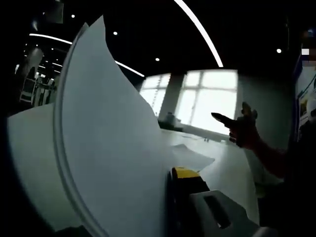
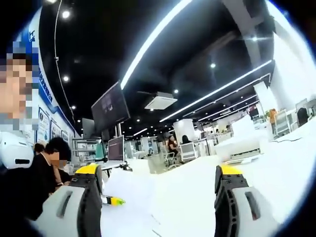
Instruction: Organize the stack of printing papers by aligning and flattening the scattered papers on the table
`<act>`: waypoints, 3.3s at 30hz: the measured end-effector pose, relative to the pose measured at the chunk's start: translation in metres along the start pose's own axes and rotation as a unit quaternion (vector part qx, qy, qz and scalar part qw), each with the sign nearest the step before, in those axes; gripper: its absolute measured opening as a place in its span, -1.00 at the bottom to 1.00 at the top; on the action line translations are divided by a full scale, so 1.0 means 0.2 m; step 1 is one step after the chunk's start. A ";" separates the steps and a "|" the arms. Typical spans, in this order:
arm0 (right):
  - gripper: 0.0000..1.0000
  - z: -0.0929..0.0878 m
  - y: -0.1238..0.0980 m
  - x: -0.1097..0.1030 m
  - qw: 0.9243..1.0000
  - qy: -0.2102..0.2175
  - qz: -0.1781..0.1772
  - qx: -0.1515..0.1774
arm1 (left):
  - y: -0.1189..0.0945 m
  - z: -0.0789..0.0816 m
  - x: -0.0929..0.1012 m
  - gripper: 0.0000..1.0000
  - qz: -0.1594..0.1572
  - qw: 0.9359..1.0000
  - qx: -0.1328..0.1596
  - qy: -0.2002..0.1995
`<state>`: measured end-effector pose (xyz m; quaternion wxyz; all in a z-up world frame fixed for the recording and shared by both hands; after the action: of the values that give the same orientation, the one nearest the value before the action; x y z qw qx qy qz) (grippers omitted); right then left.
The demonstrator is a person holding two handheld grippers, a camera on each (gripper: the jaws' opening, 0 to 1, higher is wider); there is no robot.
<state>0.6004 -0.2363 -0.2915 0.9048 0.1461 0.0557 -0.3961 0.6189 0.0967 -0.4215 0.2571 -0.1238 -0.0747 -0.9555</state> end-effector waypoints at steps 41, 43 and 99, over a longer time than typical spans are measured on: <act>0.80 -0.16 -0.06 0.14 0.998 0.017 -0.055 -0.017 | 0.00 0.00 -0.02 -0.80 0.000 1.000 0.000 0.001; 0.80 -0.18 -0.06 0.13 0.998 0.022 -0.053 -0.018 | 0.00 0.00 -0.01 -0.80 0.000 1.000 0.000 0.001; 0.79 -0.81 0.23 0.09 0.968 -0.074 -0.090 -0.224 | 0.00 0.01 0.01 -0.80 -0.002 1.000 0.004 0.002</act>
<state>0.6486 -0.1681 -0.4398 0.8766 -0.0959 0.0890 -0.4630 0.6180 0.0964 -0.4201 0.2555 -0.1206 -0.0783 -0.9561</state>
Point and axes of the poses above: the point that each gripper's makers call its tool centre point, and the gripper's own axes: y roughly forward along the fingers, x roughly to its right, z roughly out of its top, the point moved 6 cm from there along -y, roughly backward along the fingers, and after that the axes turned 6 degrees about -z, right-handed, at the moved point
